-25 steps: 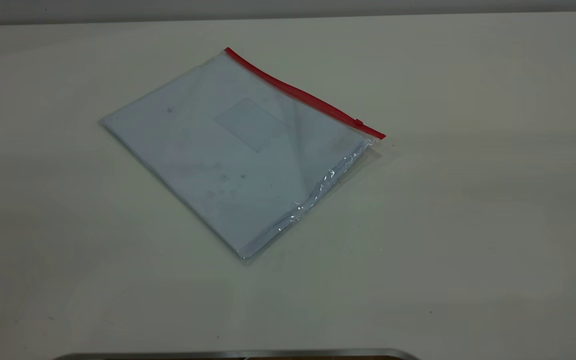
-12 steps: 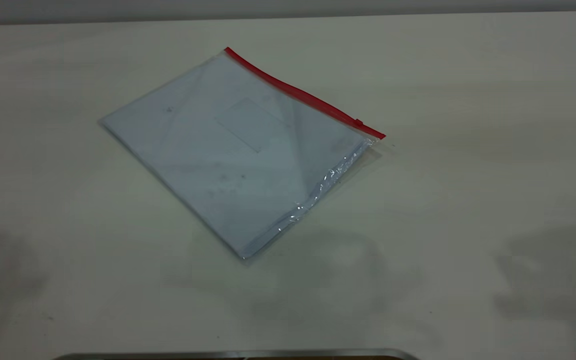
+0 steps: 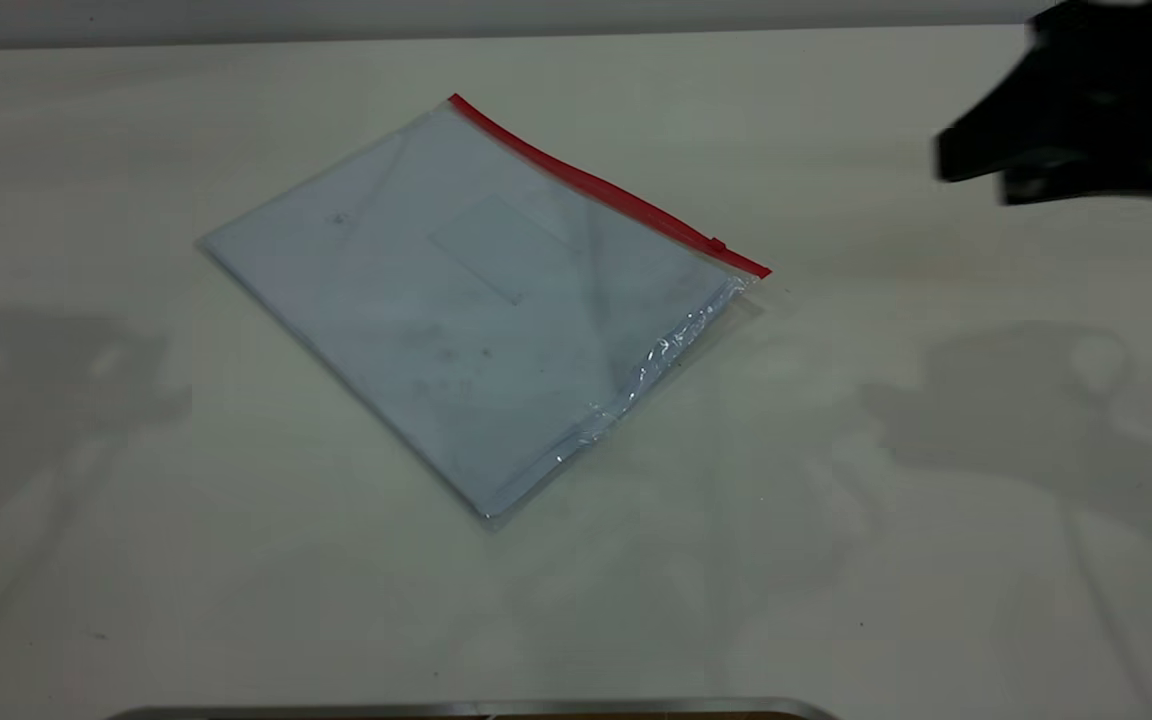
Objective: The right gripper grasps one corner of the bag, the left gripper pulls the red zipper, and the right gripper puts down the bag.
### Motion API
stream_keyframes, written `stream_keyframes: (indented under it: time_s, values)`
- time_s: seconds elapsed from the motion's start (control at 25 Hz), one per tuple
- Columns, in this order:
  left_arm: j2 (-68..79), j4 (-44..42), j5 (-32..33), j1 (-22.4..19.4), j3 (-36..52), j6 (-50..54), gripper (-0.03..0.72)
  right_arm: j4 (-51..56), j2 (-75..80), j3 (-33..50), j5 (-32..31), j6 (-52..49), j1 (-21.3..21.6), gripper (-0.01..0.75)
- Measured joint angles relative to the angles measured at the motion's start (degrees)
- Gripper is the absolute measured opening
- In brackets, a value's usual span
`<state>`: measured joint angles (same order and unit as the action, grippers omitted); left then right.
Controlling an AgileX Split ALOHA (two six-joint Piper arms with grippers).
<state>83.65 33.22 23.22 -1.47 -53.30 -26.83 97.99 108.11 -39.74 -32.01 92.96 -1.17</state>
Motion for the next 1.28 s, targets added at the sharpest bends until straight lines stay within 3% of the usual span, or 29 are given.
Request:
stream_keyframes:
  time_s: [0.2,0.48,1.04,1.28]
  values:
    - [3.97,6.64,-0.03,2.33,-1.72,-7.63,0.461,3.62,13.98,-8.23,-6.16,4.02,0.00,0.499]
    - [6.48,9.28,-0.42,8.36,-2.35,-13.13,0.464,4.44,28.87,-20.57,-9.34,3.87,-0.77,0.499]
    - [7.51,9.79,-0.88,9.42,-2.43,-13.58,0.465,4.49,37.06,-31.68,-7.82,-0.07,-11.72,0.499]
    - [7.51,9.79,-0.88,9.42,-2.43,-13.58,0.465,4.49,37.90,-32.54,-7.14,-1.92,-12.49,0.376]
